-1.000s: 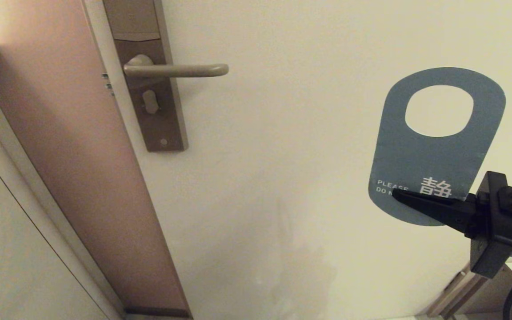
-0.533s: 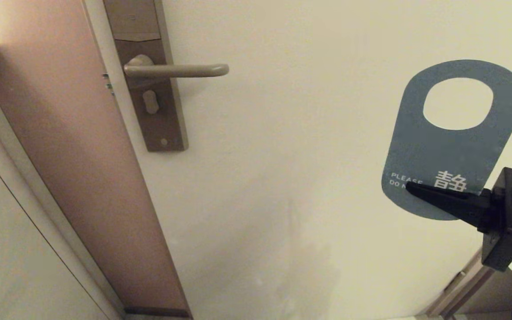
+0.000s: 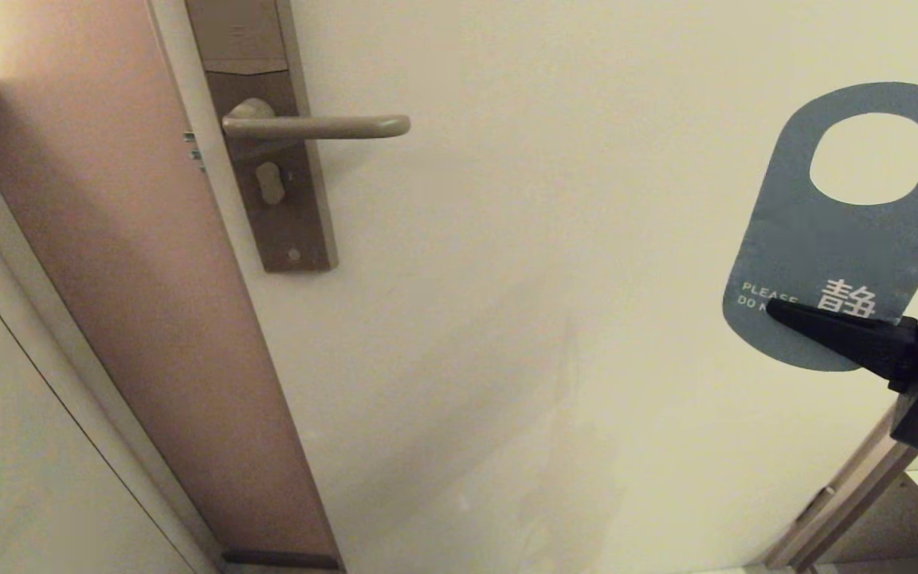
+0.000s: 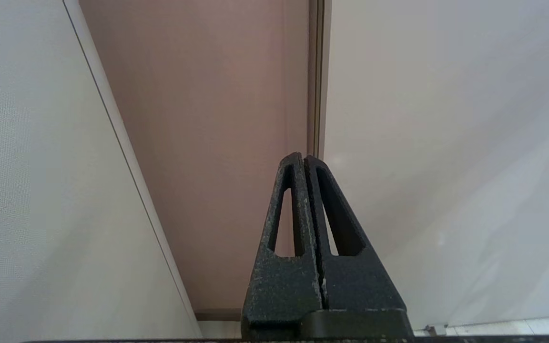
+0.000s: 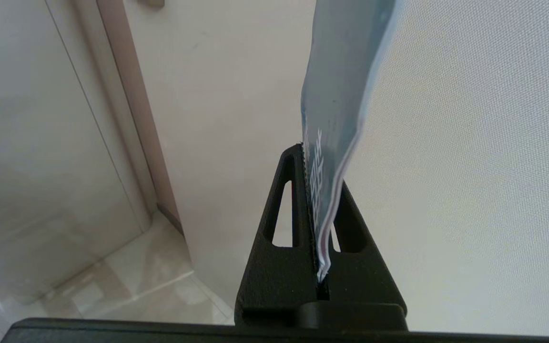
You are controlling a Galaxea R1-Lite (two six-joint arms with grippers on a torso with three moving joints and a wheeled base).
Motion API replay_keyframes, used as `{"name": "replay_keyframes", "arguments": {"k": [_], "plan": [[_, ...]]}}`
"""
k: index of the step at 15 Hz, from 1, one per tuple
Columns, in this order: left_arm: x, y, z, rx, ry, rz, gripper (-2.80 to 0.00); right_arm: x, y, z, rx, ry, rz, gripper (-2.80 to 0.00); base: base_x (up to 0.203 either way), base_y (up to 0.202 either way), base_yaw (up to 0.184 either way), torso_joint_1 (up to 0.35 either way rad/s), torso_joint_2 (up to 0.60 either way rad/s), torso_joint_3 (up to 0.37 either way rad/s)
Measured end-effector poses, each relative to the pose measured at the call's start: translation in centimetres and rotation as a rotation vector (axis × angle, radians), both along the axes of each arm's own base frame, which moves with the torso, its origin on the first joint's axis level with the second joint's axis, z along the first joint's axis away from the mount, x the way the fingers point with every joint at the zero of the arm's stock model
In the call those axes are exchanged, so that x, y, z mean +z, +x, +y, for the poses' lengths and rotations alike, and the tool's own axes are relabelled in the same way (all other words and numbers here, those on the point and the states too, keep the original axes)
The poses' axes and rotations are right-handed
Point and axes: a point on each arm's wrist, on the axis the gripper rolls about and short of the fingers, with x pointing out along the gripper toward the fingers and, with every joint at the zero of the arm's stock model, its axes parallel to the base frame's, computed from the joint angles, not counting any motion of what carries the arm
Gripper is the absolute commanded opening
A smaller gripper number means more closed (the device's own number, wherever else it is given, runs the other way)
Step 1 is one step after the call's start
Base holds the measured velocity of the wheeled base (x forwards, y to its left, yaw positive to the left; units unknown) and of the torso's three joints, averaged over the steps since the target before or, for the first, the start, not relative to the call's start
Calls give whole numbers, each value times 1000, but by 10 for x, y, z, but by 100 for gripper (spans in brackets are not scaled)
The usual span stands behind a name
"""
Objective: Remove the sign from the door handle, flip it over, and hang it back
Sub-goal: Hang the sign back with the other side facing out
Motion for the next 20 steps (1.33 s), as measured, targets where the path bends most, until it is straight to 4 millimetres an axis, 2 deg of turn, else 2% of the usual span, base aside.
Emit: {"name": "replay_keyframes", "arguments": {"k": [8,12,20], "plan": [[0,0,0,0,0,-4,-280,8,3,3,98,12,-15,-280,0,0,0,0,0,0],[0,0,0,0,0,-4,-280,13,6,8,227,17,-26,-280,0,0,0,0,0,0],[0,0,0,0,0,-4,-280,18,21,50,401,27,18,-280,0,0,0,0,0,0]]}}
